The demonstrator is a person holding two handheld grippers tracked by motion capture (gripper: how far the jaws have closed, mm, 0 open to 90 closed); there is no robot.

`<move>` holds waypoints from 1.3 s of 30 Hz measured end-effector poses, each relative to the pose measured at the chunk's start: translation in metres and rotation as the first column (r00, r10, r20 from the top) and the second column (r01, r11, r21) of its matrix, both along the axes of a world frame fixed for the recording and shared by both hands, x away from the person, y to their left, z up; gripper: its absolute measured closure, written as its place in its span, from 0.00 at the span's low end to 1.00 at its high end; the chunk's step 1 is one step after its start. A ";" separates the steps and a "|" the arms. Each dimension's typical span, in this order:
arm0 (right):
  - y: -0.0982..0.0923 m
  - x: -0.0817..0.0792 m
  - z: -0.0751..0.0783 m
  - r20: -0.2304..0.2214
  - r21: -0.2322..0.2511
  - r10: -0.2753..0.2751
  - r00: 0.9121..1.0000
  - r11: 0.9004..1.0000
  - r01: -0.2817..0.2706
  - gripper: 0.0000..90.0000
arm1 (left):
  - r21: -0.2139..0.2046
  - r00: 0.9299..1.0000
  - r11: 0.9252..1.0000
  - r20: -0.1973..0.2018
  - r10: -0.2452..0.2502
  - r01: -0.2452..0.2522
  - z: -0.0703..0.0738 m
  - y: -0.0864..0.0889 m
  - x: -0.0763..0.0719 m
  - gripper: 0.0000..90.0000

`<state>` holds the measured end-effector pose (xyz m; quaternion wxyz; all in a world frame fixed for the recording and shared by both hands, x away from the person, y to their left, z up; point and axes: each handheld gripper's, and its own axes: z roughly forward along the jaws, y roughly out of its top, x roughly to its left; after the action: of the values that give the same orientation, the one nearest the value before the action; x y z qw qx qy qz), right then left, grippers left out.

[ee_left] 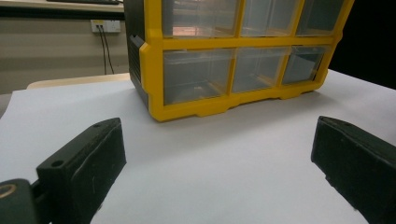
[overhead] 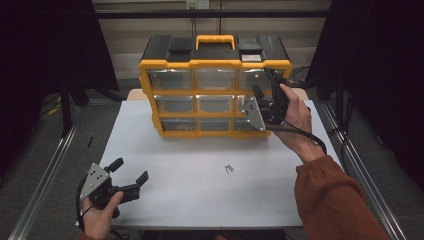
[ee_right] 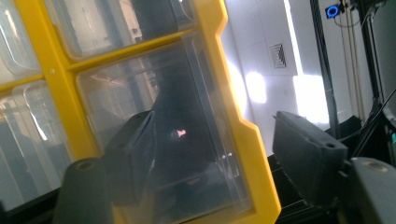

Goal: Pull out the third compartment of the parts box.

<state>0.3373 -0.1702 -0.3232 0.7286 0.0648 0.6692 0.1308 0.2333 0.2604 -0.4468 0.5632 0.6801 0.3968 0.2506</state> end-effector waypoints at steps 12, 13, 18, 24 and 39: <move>0.007 0.003 0.002 -0.001 -0.116 -0.054 0.999 0.992 0.054 0.64 | 0.010 1.000 1.000 0.002 0.001 -0.001 0.000 0.001 0.000 0.03; 0.007 0.003 0.001 -0.004 -0.117 -0.062 0.998 0.991 0.061 0.66 | 0.006 1.000 1.000 0.000 0.000 0.000 0.000 0.001 0.000 0.03; 0.007 0.006 0.002 0.004 -0.146 -0.073 0.997 0.987 0.072 0.73 | 0.009 1.000 1.000 0.002 0.000 0.000 0.000 0.001 0.000 0.03; 0.007 0.009 0.002 0.016 -0.166 -0.089 0.996 0.982 0.091 0.82 | 0.009 1.000 1.000 0.002 0.000 0.000 0.000 0.001 0.000 0.03; 0.010 0.015 -0.006 0.083 -0.231 -0.121 0.989 0.963 0.137 0.92 | 0.007 1.000 1.000 0.002 0.001 -0.001 0.000 0.001 0.000 0.03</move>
<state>0.3518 -0.1605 -0.3294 0.7605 0.0167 0.6491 0.0044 0.2333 0.2612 -0.4466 0.5611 0.6817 0.3955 0.2531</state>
